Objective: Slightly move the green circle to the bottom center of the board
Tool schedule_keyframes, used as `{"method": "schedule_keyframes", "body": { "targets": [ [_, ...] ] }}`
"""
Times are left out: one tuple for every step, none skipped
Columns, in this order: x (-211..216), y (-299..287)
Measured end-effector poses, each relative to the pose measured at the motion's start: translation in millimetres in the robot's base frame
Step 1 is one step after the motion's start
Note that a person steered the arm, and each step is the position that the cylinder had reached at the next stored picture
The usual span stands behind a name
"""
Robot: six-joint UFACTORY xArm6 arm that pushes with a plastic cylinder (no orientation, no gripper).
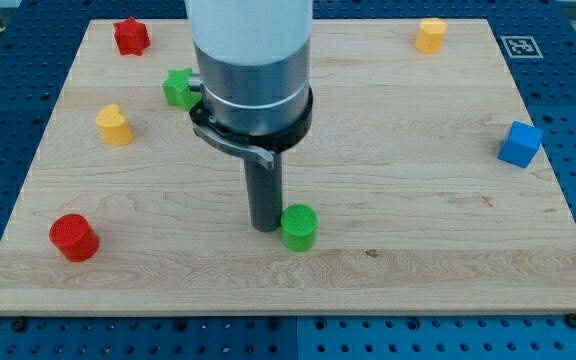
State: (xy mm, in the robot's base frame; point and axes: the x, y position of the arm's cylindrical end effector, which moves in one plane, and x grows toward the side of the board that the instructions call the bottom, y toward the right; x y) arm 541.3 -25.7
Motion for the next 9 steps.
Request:
{"method": "schedule_keyframes", "body": {
  "targets": [
    [0, 0],
    [-4, 0],
    [-22, 0],
    [-22, 5],
    [-22, 7],
    [-20, 13],
    [3, 20],
    [17, 20],
    [-21, 14]
  ]
}}
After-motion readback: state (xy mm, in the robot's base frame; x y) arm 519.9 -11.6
